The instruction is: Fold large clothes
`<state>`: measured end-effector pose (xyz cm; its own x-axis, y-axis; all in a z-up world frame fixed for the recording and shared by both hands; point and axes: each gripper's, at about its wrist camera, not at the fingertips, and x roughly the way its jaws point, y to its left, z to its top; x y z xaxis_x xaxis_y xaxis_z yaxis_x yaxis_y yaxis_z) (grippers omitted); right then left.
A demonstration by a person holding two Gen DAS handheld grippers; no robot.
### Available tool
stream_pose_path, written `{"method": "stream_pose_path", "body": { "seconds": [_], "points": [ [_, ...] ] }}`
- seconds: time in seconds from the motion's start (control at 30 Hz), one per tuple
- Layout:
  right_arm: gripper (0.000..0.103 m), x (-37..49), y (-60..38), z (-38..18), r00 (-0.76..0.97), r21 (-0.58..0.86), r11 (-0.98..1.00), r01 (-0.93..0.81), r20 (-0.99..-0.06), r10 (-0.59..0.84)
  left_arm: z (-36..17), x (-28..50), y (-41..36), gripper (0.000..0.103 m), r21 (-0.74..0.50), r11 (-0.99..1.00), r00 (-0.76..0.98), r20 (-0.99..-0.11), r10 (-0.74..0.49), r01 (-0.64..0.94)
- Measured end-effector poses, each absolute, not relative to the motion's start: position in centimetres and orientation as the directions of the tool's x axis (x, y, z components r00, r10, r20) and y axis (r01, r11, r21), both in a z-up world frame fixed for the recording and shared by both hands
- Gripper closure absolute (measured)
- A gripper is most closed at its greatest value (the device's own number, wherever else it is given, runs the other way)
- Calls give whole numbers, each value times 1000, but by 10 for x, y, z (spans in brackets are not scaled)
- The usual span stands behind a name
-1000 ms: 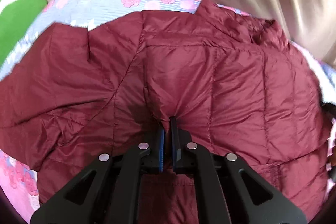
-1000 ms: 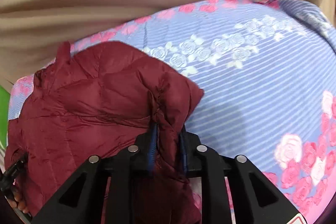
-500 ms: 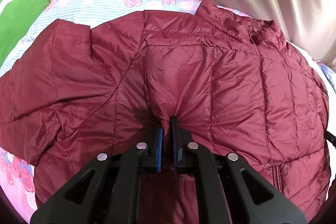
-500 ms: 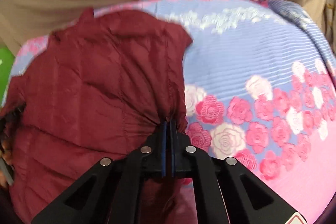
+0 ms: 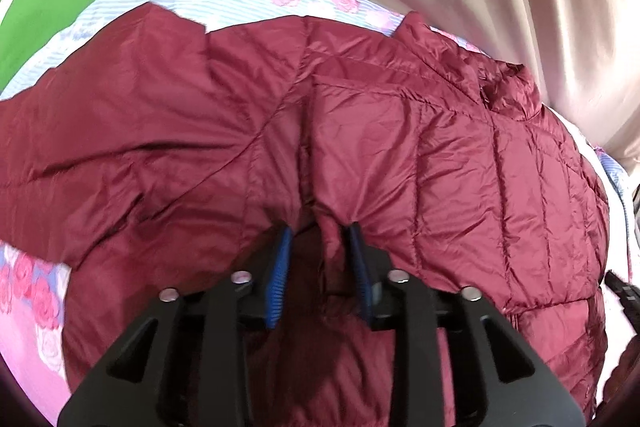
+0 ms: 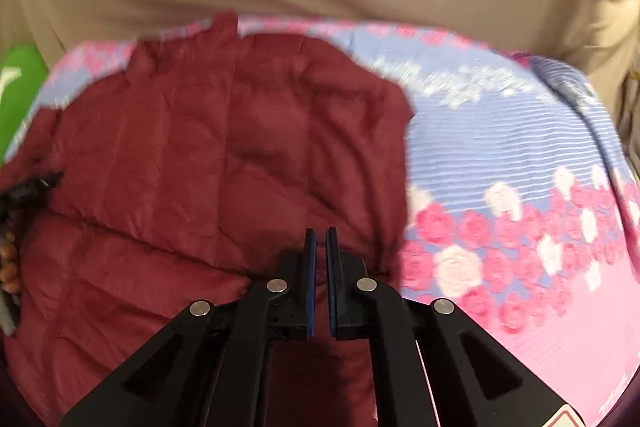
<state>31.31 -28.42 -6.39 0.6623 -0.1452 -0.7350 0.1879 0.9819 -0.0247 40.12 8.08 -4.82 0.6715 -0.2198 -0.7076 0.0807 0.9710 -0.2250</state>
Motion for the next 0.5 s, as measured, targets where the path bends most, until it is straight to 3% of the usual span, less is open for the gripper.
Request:
{"method": "stream_pose_path", "body": {
  "seconds": [0.07, 0.17, 0.23, 0.27, 0.3, 0.33, 0.43, 0.5],
  "points": [
    [100, 328, -289, -83, 611, -42, 977, 210, -774, -165, -47, 395, 88, 70, -225, 971, 668, -712, -218, 78],
    [98, 323, -294, -65, 651, 8, 976, 220, -746, -140, -40, 387, 101, 70, -245, 966, 658, -714, -239, 84],
    [83, 322, -307, -38, 709, 40, 974, 224, -692, -135, -31, 387, 107, 62, -269, 958, 653, -710, -264, 94],
    [66, 325, -315, -28, 727, 52, 970, 238, -672, -143, -28, 389, 108, 57, -290, 952, 649, -707, -281, 96],
    [60, 331, -327, -17, 758, 78, 964, 255, -635, -149, -25, 391, 108, 47, -318, 943, 644, -701, -305, 100],
    [60, 342, -343, -11, 766, 115, 956, 269, -627, -140, -24, 396, 106, 45, -355, 929, 636, -694, -337, 106],
    [59, 364, -389, -13, 761, 293, 903, 314, -646, -55, -31, 409, 91, 47, -348, 929, 604, -716, -351, 127],
    [58, 388, -405, -26, 750, 412, 862, 295, -659, 58, -44, 415, 80, 54, -292, 947, 583, -750, -312, 131]
  ]
}}
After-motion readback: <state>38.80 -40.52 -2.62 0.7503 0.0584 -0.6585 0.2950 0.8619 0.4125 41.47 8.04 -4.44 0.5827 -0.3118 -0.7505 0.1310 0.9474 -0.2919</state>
